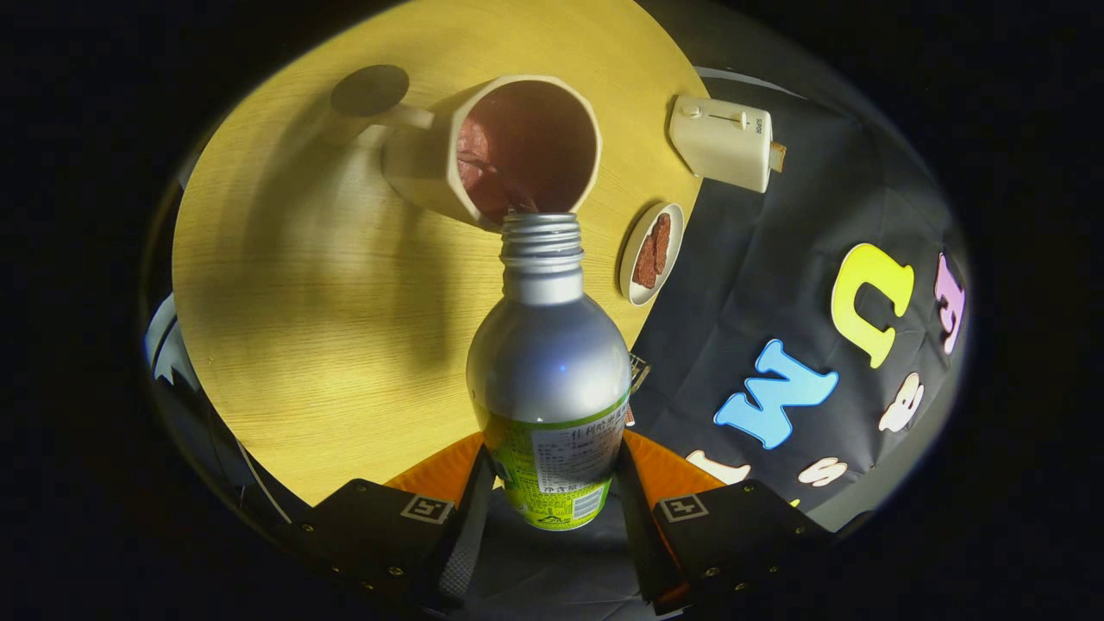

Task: Take the bottle from table, then pour the juice into the cup, finally place the bottle on the coaster

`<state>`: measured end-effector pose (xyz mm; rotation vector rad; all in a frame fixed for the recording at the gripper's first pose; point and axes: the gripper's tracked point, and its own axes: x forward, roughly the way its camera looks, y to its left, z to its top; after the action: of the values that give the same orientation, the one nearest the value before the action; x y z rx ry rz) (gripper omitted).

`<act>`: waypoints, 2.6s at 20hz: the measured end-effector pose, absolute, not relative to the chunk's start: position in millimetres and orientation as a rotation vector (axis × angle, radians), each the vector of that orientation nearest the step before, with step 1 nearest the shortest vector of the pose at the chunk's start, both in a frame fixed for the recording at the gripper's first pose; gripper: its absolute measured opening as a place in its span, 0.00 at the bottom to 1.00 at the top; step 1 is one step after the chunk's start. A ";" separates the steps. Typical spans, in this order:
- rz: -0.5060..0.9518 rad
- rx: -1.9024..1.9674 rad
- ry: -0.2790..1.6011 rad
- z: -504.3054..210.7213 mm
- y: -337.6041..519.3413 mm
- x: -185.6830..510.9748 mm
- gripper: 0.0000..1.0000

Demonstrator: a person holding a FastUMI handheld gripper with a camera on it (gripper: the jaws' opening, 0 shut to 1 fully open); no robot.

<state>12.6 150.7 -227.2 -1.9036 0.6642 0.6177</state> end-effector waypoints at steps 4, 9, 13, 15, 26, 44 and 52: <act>0.623 -1.918 0.679 -226.2 152.4 12.2 0.72; 0.627 -1.956 0.696 -221.8 153.7 16.1 0.72; 0.622 -1.967 0.710 -216.6 153.8 17.8 0.72; 0.619 -1.983 0.703 -212.6 154.5 20.0 0.72; 0.631 -2.033 0.737 -208.3 156.2 18.3 0.72; 0.602 -2.070 0.769 -196.9 155.4 21.1 0.72; 0.639 -1.916 0.779 -217.1 154.4 14.7 0.72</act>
<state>14.7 154.4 -217.1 -1.9157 0.7791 0.6394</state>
